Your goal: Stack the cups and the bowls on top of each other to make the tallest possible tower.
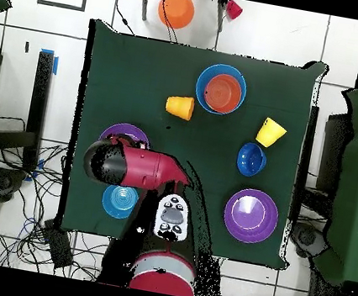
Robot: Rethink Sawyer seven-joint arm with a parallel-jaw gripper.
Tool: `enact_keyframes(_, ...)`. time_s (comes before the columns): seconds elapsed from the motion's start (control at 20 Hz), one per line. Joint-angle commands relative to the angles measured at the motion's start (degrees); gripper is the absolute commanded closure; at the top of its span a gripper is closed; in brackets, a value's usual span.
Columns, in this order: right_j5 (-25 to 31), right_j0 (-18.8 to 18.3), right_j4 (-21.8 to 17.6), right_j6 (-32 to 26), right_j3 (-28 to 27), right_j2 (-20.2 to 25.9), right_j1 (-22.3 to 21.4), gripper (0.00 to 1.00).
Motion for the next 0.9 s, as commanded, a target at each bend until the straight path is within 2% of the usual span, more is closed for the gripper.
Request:
enact_keyframes(0.05, -7.0, -0.5, 0.0, 9.8, 1.4, 5.1, 8.6, 0.0)
enact_keyframes(0.3, -5.7, -1.4, -0.2, 7.9, 0.2, 4.5, 8.8, 0.0)
enact_keyframes(0.9, -6.2, -8.7, -3.8, 3.4, 0.2, 7.0, 10.2, 0.0)
